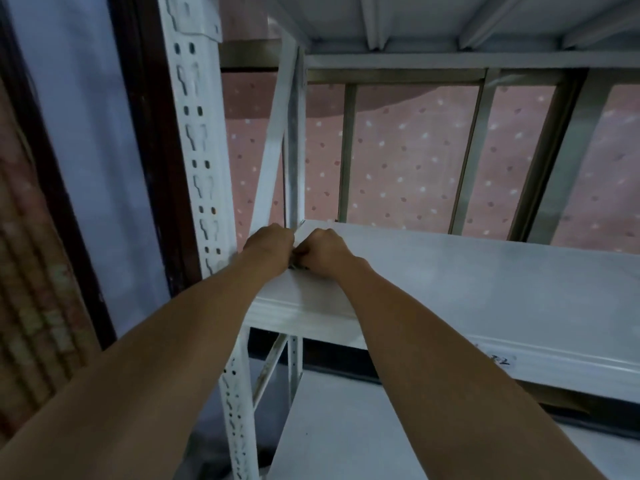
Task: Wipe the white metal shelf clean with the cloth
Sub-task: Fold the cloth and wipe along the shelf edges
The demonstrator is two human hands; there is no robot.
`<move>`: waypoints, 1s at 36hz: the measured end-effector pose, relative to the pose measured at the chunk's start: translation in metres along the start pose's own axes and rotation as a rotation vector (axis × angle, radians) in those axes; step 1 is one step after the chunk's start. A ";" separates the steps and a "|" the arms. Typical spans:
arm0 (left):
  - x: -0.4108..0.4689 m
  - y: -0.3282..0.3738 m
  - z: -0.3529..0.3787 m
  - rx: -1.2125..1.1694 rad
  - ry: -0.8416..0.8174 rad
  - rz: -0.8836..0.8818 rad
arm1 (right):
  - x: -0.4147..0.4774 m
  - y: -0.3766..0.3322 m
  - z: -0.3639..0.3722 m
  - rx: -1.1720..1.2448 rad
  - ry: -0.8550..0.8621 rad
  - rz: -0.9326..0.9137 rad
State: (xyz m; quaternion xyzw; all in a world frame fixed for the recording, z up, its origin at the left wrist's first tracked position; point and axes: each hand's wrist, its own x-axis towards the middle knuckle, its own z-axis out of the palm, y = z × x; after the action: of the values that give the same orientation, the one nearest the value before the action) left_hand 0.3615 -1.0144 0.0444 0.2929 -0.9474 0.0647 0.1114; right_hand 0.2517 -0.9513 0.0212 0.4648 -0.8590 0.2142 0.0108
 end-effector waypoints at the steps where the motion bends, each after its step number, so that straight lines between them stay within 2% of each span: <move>1: -0.009 0.000 -0.002 -0.006 0.003 -0.005 | -0.009 -0.003 0.000 -0.005 0.001 -0.022; 8: -0.069 -0.005 -0.011 0.029 0.060 0.003 | -0.063 -0.027 0.000 -0.028 0.015 -0.135; 14: -0.102 0.001 -0.010 0.013 0.133 -0.041 | -0.099 -0.037 -0.001 -0.012 0.030 -0.114; 23: -0.126 0.019 -0.018 -0.074 0.142 -0.008 | -0.134 -0.017 -0.018 0.043 0.050 -0.123; 27: -0.130 0.020 -0.011 -0.166 0.141 0.025 | -0.148 -0.007 -0.025 -0.001 0.066 -0.128; 31: -0.138 0.047 -0.011 -0.240 0.222 0.113 | -0.174 0.022 -0.047 0.030 0.166 -0.115; 36: -0.135 0.109 -0.021 -0.513 0.208 0.233 | -0.220 0.084 -0.094 0.075 0.292 -0.077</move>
State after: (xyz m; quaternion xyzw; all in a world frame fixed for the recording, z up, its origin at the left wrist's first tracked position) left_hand 0.4116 -0.8486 0.0248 0.1363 -0.9436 -0.1346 0.2700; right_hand 0.2923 -0.7009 0.0287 0.4613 -0.8214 0.3108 0.1265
